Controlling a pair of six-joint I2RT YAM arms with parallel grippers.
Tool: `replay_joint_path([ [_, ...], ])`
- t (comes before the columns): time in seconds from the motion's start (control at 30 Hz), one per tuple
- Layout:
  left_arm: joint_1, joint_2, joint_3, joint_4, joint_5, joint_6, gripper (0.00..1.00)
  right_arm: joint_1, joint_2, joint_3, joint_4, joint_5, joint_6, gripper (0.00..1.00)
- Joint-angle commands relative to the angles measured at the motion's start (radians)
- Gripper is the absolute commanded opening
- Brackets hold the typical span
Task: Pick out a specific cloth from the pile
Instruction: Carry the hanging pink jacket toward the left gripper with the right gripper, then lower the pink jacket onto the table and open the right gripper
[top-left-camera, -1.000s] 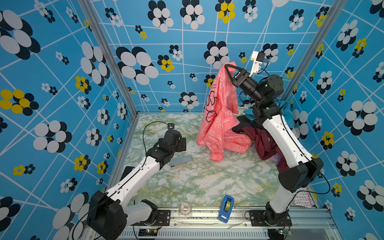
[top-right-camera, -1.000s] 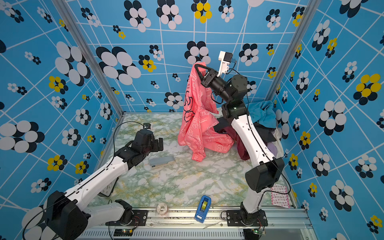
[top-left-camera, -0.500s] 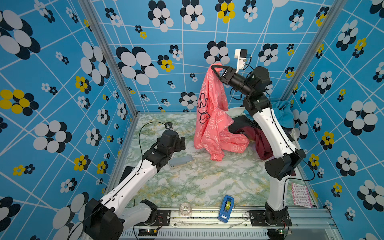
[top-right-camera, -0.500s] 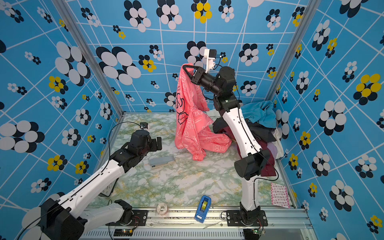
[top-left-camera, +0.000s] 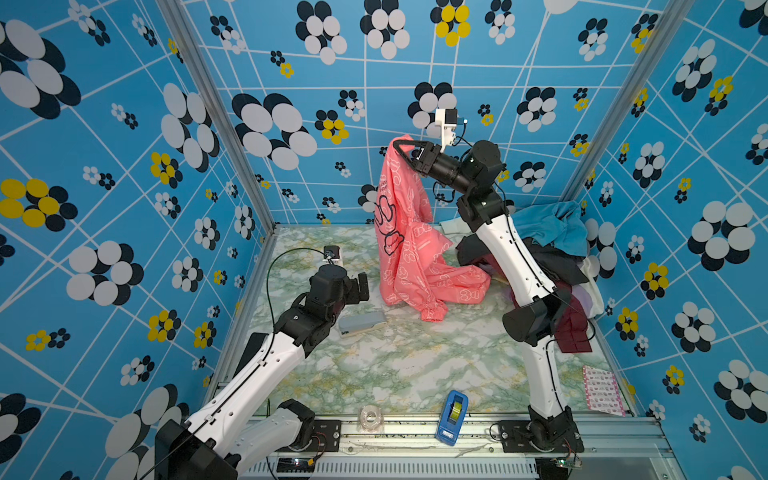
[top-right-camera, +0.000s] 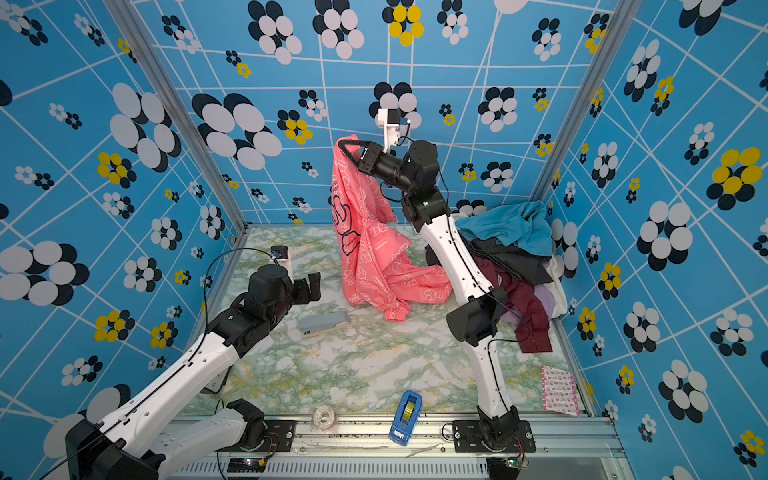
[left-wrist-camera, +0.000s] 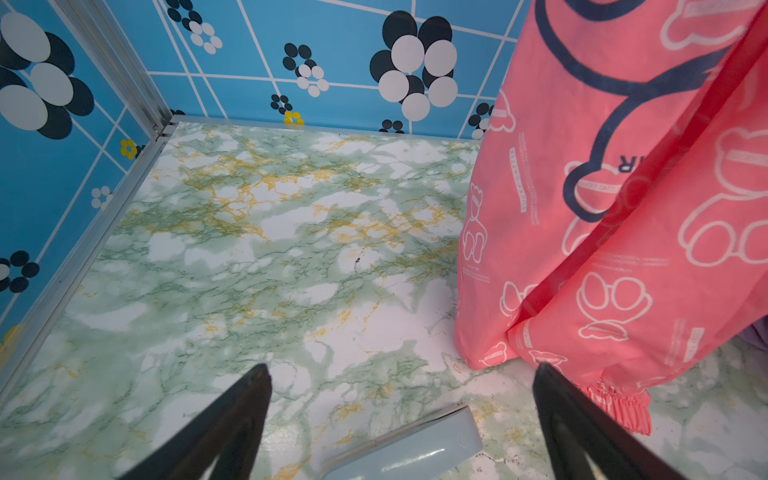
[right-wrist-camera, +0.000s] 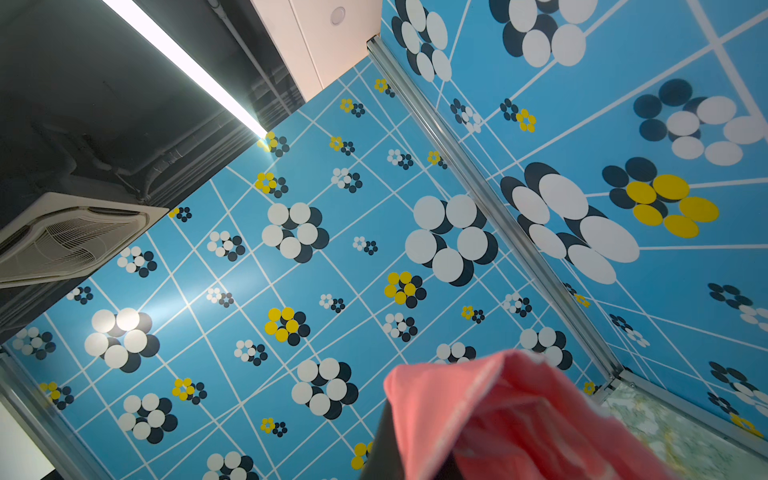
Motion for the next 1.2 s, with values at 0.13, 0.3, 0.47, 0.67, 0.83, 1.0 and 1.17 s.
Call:
replay_joint_path([
  [0.13, -0.004, -0.041, -0.024, 0.010, -0.012, 0.011, 0.99, 0.022, 0.064, 0.113, 0.228, 0.010, 0.110, 0.00],
  [0.3, -0.004, -0.051, -0.034, 0.012, -0.018, 0.010, 0.99, 0.025, 0.119, 0.147, 0.317, 0.007, 0.199, 0.00],
  [0.47, -0.003, -0.051, -0.038, 0.015, -0.015, 0.007, 0.99, 0.022, 0.122, 0.075, 0.281, -0.086, 0.225, 0.00],
  [0.67, -0.003, -0.048, -0.044, 0.023, -0.017, 0.009, 0.99, 0.005, 0.088, -0.127, 0.265, -0.162, 0.226, 0.00],
  [0.83, -0.003, -0.045, -0.039, 0.017, -0.022, 0.014, 0.99, -0.012, -0.051, -0.394, 0.059, -0.127, 0.010, 0.00],
  [1.0, 0.000, -0.035, -0.035, 0.025, -0.026, 0.018, 0.99, -0.025, -0.206, -0.590, -0.225, -0.017, -0.255, 0.00],
  [1.17, 0.004, 0.012, 0.003, 0.005, -0.025, 0.023, 0.99, -0.031, -0.264, -0.674, -0.477, 0.065, -0.388, 0.00],
])
